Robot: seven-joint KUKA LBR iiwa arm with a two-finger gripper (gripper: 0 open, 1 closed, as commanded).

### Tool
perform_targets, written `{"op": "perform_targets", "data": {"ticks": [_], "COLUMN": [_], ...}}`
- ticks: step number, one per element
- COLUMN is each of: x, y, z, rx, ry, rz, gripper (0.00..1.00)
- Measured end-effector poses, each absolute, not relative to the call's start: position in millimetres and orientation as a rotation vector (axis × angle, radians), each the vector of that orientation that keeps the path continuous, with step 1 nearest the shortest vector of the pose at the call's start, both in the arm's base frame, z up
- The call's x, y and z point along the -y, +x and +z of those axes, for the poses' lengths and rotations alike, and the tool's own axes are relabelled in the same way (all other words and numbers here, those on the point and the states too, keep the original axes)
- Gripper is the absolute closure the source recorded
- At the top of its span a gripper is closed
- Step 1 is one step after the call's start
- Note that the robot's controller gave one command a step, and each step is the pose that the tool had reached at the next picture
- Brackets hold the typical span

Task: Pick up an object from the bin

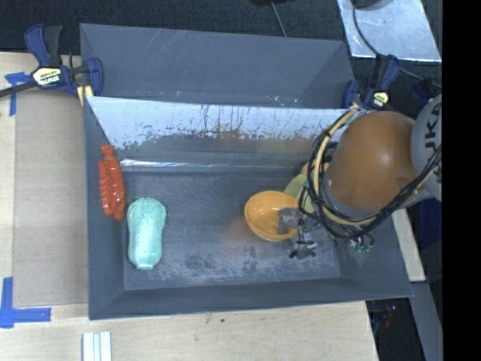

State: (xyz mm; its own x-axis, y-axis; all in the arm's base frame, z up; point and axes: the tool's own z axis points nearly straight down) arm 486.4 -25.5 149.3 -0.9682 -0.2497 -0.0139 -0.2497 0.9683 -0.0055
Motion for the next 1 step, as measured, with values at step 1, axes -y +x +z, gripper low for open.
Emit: {"op": "perform_targets", "data": {"ticks": [1], "x": [25.6], "y": [486.8], "z": [164.0], "rx": [-3.101], "ry": [-0.392], "rz": [-0.006], "gripper": [1.00]}}
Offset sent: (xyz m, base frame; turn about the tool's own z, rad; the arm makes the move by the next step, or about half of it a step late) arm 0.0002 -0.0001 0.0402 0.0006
